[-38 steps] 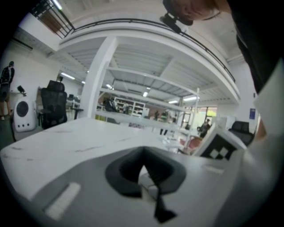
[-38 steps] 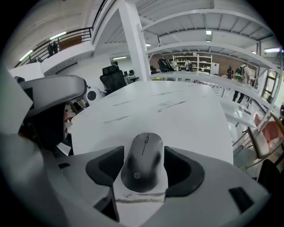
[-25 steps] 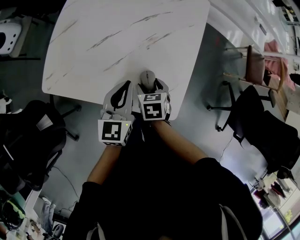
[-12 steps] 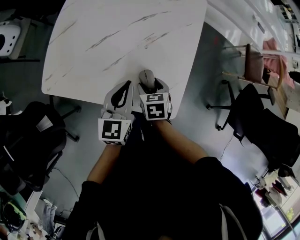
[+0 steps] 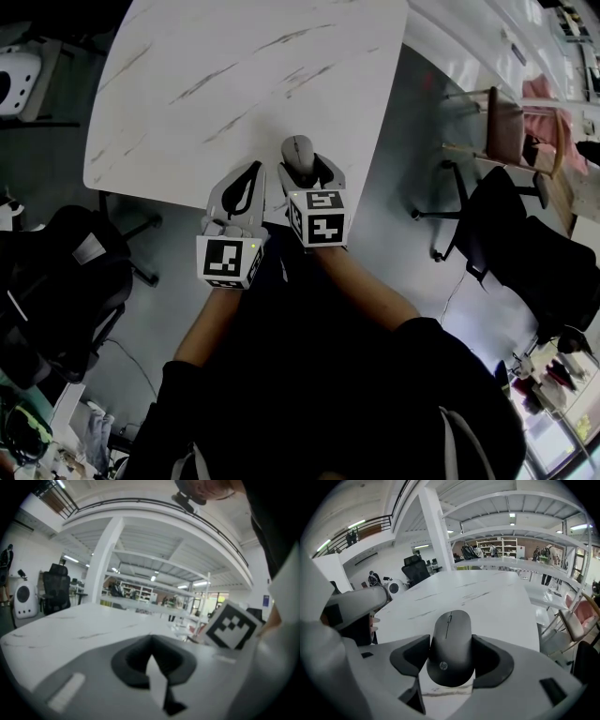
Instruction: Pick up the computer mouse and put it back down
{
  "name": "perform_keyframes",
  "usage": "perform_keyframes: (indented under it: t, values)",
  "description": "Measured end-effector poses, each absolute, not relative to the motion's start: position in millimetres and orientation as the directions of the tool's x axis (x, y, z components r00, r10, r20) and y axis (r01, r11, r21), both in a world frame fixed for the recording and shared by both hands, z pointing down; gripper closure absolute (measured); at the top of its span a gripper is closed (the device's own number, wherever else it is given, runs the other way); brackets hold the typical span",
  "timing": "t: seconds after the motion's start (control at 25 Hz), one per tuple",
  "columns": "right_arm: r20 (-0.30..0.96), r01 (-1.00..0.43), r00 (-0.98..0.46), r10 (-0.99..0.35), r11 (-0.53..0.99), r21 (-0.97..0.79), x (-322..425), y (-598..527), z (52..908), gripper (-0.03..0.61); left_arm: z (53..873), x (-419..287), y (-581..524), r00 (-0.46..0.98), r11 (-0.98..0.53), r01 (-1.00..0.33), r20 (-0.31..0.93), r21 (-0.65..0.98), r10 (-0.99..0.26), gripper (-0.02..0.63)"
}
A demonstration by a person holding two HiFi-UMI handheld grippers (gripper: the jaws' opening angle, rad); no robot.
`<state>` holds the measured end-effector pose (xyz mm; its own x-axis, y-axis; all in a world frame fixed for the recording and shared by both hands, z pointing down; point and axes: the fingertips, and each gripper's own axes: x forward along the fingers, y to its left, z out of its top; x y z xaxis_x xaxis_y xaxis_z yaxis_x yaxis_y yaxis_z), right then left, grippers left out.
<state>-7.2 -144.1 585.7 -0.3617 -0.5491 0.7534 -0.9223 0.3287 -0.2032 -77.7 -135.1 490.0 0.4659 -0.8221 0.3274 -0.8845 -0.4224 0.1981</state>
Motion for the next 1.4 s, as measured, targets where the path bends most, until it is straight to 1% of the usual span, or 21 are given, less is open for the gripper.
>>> perform_keyframes:
  t: [0.2,0.44,0.64,0.84,1.0,1.16,1.4]
  values:
    - [0.685,-0.917,-0.388,-0.616,0.335,-0.218,-3,-152,543,0.319,477,-75,-139,0.461,-0.426,-0.887,0.302,0.178,-0.834,0.606]
    - [0.572,-0.908,-0.416,-0.707,0.361,-0.214,2,-161,479,0.319,450,-71,-143,0.454,-0.429,-0.891,0.255,0.149,-0.854,0.606]
    - [0.477,-0.907,-0.419,-0.773,0.385,-0.174,12,-157,433,0.319,421,-66,-142,0.448,-0.435,-0.894,0.206,0.109,-0.87,0.606]
    - [0.355,-0.915,-0.404,-0.843,0.38,-0.138,25,-153,388,0.319,384,-67,-140,0.43,-0.422,-0.903,0.139,0.079,-0.892,0.606]
    - [0.274,-0.915,-0.403,-0.873,0.388,-0.111,32,-150,364,0.319,360,-67,-137,0.414,-0.411,-0.91,0.095,0.056,-0.905,0.606]
    - [0.246,-0.914,-0.406,-0.88,0.39,-0.112,33,-146,357,0.319,357,-65,-134,0.415,-0.412,-0.91,0.095,0.043,-0.905,0.606]
    - [0.257,-0.91,-0.415,-0.873,0.395,-0.129,30,-146,362,0.319,359,-67,-132,0.406,-0.402,-0.914,0.097,0.058,-0.909,0.606]
